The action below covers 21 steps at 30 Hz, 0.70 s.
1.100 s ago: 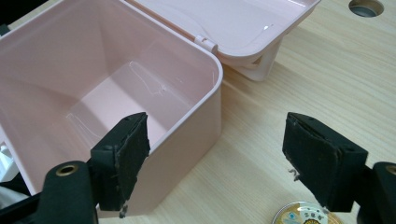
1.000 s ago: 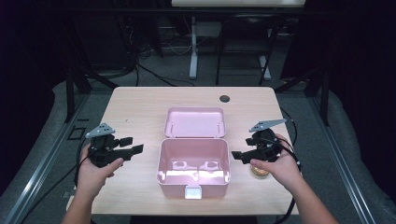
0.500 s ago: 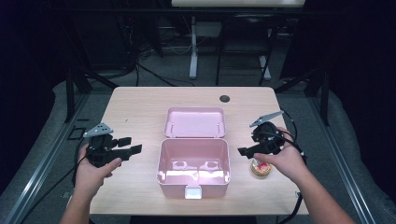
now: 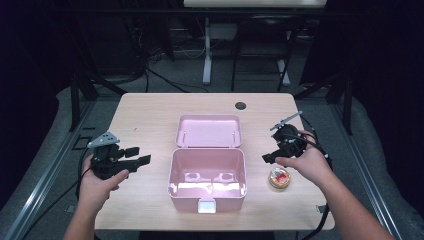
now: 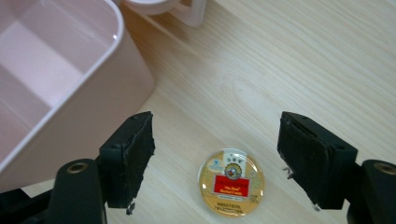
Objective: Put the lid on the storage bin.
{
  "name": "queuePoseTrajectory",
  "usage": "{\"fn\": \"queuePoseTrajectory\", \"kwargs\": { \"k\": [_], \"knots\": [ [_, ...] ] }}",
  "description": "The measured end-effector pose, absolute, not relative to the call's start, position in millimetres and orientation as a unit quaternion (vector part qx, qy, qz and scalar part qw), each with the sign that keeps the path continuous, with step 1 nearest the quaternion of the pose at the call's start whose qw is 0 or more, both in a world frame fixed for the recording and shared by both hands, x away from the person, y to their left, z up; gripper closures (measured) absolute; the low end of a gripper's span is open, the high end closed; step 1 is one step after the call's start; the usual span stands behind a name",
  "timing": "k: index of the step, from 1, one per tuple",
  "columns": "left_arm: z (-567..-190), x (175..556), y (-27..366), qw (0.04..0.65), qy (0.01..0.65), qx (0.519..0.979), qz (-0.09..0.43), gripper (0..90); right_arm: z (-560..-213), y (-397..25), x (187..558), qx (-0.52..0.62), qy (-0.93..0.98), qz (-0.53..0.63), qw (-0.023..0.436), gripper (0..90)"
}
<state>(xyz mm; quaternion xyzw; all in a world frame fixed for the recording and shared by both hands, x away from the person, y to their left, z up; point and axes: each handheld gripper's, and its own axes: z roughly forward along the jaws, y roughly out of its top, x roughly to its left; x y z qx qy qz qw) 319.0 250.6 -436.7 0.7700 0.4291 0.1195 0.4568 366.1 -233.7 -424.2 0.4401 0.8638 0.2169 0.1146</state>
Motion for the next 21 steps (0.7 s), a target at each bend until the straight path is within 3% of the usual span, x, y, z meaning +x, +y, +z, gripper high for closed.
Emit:
{"fn": "queuePoseTrajectory", "kwargs": {
  "k": [10, 21],
  "knots": [
    [-435, 317, 250, 0.462, 0.426, 0.769, 0.114, 40.5, -420, -226, 374, 0.444, 0.873, 0.157, 0.128, 29.1],
    [-430, 315, 250, 0.473, 0.414, 0.770, 0.107, 39.7, -427, -225, 383, 0.461, 0.875, 0.109, 0.100, 29.4]
  ]
}}
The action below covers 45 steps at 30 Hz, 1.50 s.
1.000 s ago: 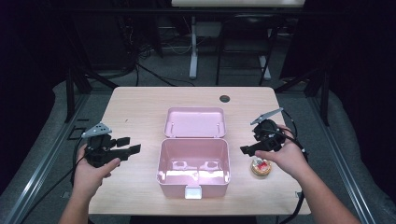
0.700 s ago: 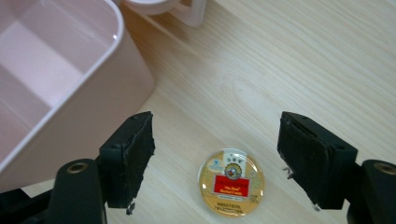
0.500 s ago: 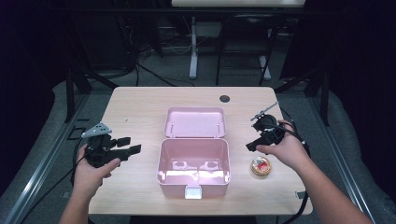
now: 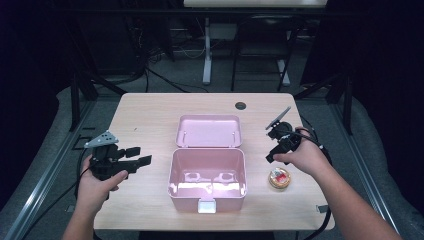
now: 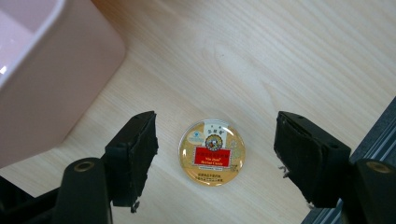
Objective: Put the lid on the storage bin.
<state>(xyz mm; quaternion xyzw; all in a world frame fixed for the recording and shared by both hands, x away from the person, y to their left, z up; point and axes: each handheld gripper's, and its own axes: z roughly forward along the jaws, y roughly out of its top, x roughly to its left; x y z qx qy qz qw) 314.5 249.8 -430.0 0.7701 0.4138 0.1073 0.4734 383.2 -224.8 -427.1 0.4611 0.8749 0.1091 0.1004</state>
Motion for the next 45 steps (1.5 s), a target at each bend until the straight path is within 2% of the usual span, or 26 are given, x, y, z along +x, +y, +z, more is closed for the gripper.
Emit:
{"fn": "queuePoseTrajectory", "kwargs": {
  "k": [21, 28, 45],
  "knots": [
    [-431, 315, 252, 0.472, 0.416, 0.770, 0.108, 39.5, -469, -230, 398, 0.485, 0.871, 0.053, 0.062, 23.5],
    [-433, 316, 251, 0.469, 0.419, 0.770, 0.109, 39.5, -480, -237, 397, 0.493, 0.866, 0.050, 0.064, 20.3],
    [-433, 316, 253, 0.469, 0.419, 0.770, 0.110, 39.5, -498, -245, 392, 0.500, 0.863, 0.049, 0.056, 19.6]
  ]
}}
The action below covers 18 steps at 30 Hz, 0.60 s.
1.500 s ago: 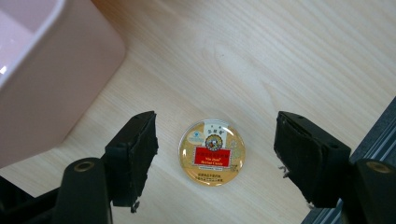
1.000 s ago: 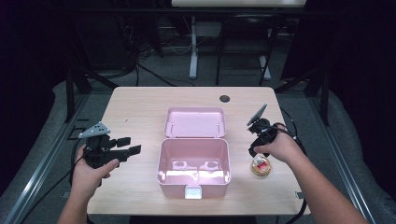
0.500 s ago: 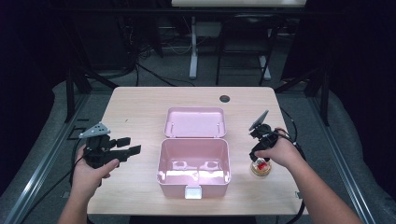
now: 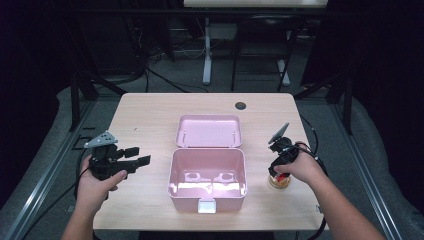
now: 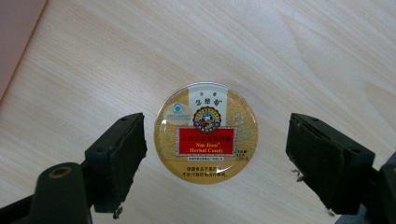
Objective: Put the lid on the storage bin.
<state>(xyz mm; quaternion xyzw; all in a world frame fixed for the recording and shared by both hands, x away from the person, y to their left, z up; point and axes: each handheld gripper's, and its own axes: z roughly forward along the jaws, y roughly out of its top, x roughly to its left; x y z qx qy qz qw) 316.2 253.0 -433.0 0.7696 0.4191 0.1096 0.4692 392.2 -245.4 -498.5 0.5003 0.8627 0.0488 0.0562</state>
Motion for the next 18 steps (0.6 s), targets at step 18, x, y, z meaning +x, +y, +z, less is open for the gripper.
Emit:
{"fn": "queuePoseTrajectory", "kwargs": {
  "k": [18],
  "knots": [
    [-433.8, 316.8, 254.6, 0.469, 0.423, 0.767, 0.114, 39.6, -508.1, -248.7, 388.8, 0.504, 0.861, 0.051, 0.049, 16.3]
  ]
}}
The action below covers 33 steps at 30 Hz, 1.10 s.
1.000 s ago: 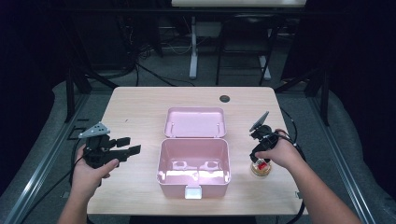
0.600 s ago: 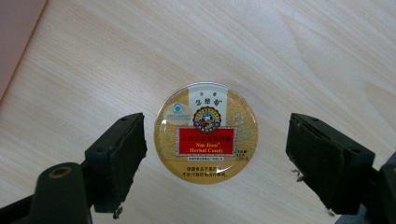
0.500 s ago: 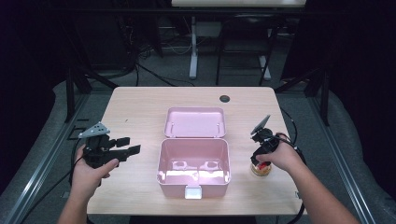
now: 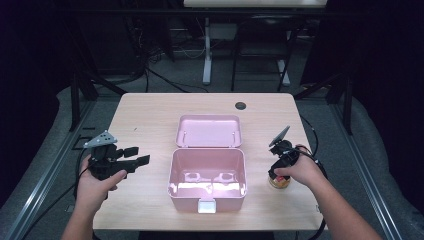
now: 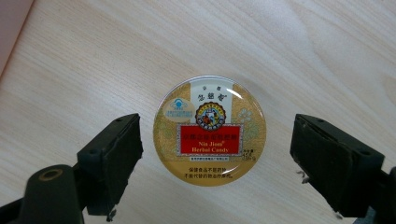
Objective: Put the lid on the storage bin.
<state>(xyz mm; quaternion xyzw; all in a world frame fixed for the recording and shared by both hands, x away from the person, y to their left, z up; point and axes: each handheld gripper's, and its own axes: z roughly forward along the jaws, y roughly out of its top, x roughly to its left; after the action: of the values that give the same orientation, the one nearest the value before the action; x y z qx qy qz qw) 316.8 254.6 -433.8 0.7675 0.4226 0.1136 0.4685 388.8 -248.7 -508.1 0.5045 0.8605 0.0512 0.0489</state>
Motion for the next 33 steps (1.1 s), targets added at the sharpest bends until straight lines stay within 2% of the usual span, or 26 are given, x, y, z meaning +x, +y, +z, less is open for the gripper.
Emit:
{"fn": "queuePoseTrajectory", "kwargs": {
  "k": [33],
  "knots": [
    [-437, 319, 257, 0.462, 0.428, 0.768, 0.115, 39.5, -537, -252, 390, 0.521, 0.851, 0.052, 0.031, 13.1]
  ]
}}
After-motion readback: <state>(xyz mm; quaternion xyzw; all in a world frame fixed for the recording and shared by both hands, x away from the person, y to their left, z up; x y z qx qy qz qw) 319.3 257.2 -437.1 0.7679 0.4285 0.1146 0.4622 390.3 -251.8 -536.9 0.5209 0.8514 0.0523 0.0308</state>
